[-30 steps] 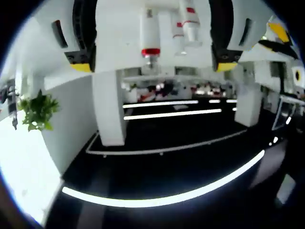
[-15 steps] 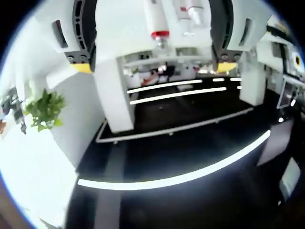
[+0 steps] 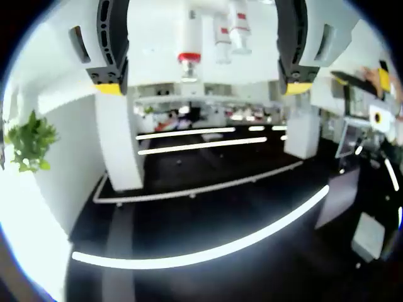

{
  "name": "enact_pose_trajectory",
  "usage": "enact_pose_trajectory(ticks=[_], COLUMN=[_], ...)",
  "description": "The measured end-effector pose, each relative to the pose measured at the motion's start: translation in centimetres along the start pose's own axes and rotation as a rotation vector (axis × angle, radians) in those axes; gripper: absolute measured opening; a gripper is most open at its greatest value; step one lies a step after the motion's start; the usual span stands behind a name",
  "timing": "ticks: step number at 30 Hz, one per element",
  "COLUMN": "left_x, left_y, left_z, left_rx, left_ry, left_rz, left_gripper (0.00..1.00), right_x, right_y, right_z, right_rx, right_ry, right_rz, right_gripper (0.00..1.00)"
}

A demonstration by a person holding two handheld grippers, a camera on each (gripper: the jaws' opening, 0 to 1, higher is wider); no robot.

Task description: Arrange the skincare products in the storage area until every visible bottle or jar stands upright without overlapping.

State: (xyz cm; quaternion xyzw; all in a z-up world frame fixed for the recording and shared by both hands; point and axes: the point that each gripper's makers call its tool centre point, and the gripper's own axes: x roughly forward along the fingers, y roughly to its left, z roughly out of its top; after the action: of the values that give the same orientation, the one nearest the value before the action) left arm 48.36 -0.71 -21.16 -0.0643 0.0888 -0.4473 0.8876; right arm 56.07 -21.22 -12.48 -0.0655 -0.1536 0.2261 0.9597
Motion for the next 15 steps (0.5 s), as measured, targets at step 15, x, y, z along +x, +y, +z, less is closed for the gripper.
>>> enact_pose_trajectory(ticks=[15], left_x=[-2.5], left_y=[-3.8], left_z=[-1.5], left_rx=[-0.133], left_ry=[-0.100], left_rz=[0.140], left_gripper=[0.93], right_x=[-7.4], right_y=[9.5], right_z=[-9.1], right_rx=[-0.656], right_ry=[0.319], right_rz=[0.367], right_gripper=[1.00])
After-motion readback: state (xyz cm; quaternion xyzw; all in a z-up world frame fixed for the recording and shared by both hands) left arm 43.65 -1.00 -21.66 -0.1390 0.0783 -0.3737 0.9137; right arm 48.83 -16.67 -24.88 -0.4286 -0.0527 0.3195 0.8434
